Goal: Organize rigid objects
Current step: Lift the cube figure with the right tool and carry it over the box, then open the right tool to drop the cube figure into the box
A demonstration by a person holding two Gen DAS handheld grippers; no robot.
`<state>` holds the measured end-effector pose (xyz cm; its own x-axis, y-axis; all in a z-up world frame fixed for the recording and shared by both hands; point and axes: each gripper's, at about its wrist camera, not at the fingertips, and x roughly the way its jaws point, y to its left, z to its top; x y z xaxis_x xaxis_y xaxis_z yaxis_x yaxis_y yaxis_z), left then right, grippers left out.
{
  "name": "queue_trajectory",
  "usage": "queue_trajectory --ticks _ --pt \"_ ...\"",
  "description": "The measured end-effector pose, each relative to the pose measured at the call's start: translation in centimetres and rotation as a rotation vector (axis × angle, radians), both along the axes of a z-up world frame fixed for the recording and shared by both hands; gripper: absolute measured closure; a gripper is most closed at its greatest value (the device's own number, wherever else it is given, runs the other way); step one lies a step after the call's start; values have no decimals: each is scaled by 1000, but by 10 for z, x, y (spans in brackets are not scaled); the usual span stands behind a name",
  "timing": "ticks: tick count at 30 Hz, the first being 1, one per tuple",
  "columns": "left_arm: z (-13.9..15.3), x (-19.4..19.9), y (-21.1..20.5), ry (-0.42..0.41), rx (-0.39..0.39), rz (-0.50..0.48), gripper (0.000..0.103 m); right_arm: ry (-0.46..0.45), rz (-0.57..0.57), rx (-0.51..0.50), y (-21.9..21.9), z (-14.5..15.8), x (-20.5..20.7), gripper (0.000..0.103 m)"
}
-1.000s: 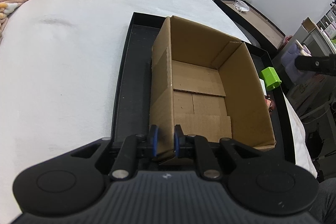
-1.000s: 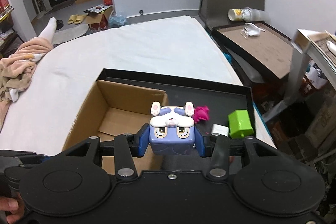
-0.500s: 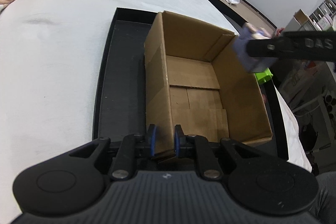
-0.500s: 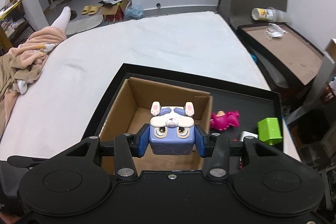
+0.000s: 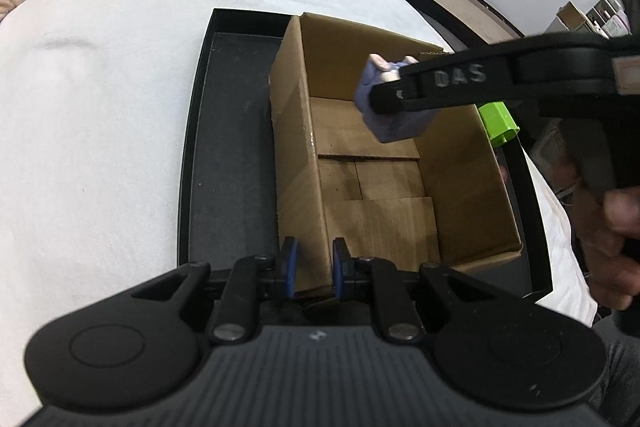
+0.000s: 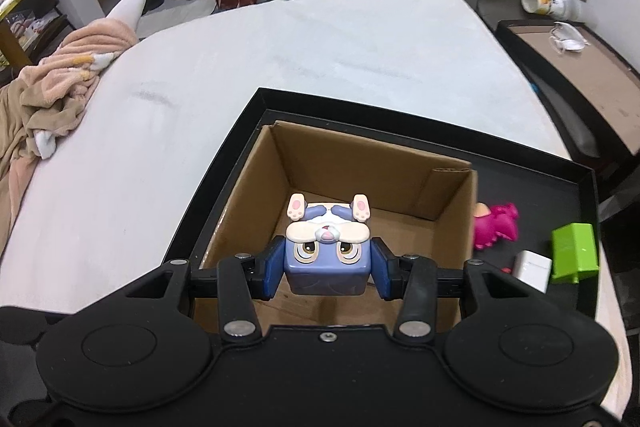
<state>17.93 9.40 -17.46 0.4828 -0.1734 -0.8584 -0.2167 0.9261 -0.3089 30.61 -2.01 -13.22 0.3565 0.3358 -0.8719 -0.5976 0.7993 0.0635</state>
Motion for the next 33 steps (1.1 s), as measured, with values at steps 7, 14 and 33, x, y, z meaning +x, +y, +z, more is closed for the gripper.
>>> queue_trajectory --ticks 7,14,33 --pt "1 -2 -2 1 0 7 88 -13 36 63 14 7 6 51" --pt "-1 -1 1 12 -2 14 87 -45 21 91 -3 26 2 40" --pt "4 6 -15 34 81 25 87 -29 -100 76 -89 31 -7 37"
